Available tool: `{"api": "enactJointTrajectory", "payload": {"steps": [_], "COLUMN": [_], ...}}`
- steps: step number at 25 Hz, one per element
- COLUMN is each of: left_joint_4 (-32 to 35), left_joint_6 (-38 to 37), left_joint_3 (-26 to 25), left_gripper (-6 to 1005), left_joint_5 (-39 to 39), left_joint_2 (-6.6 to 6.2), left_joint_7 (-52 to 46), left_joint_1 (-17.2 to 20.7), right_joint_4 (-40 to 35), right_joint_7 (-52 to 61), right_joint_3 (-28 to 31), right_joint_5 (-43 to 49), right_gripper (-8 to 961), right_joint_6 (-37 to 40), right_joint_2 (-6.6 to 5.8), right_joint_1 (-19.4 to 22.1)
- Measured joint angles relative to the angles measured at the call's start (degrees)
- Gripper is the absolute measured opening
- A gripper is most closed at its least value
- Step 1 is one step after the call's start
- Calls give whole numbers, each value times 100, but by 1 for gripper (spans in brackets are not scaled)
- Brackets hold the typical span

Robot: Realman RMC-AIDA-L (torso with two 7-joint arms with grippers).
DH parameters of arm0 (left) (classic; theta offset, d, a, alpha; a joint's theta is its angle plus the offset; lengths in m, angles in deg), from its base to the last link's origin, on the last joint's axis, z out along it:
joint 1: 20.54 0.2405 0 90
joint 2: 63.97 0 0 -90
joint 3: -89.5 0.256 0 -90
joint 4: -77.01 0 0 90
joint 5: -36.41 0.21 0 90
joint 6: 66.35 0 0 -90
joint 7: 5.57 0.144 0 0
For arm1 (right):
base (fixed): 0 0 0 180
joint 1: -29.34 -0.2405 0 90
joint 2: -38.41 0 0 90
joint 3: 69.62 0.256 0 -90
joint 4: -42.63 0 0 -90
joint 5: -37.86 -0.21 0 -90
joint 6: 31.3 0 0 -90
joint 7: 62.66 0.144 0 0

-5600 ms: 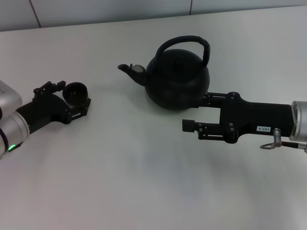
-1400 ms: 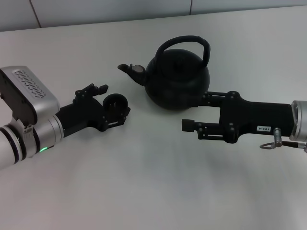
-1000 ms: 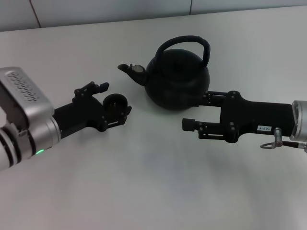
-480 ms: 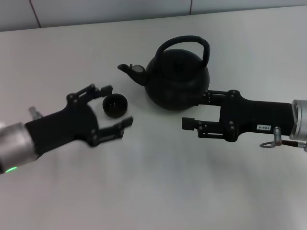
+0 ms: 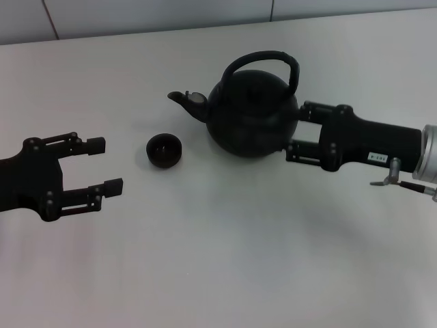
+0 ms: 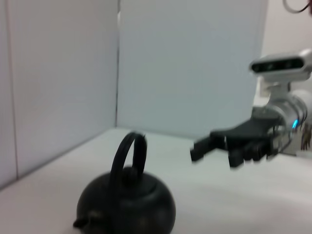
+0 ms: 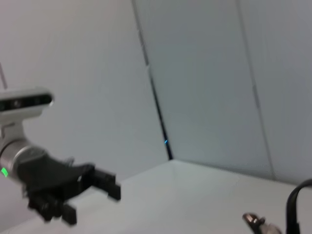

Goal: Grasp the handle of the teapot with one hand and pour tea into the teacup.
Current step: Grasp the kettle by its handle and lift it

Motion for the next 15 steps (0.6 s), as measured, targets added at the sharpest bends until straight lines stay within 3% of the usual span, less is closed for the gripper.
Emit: {"api": "enactJointTrajectory", "payload": {"steps": [9, 15], "left_joint_4": [215, 264], "left_joint_6": [3, 38], "left_joint_3": [-174, -200], "left_gripper": [755, 799], "left_joint_5": [723, 782], "left_joint_2": [58, 101], "left_joint_7": [-552, -565], "left_joint_1": [-298, -377], "right_joint_4": [19, 31], "right_joint_7": [10, 31], "right_joint_3": [28, 485], "right_joint_5": [-151, -233], "right_gripper": [679, 678], "right_joint_6": [-11, -11], "right_joint_2": [8, 8], "right_joint_1": [167, 353]}}
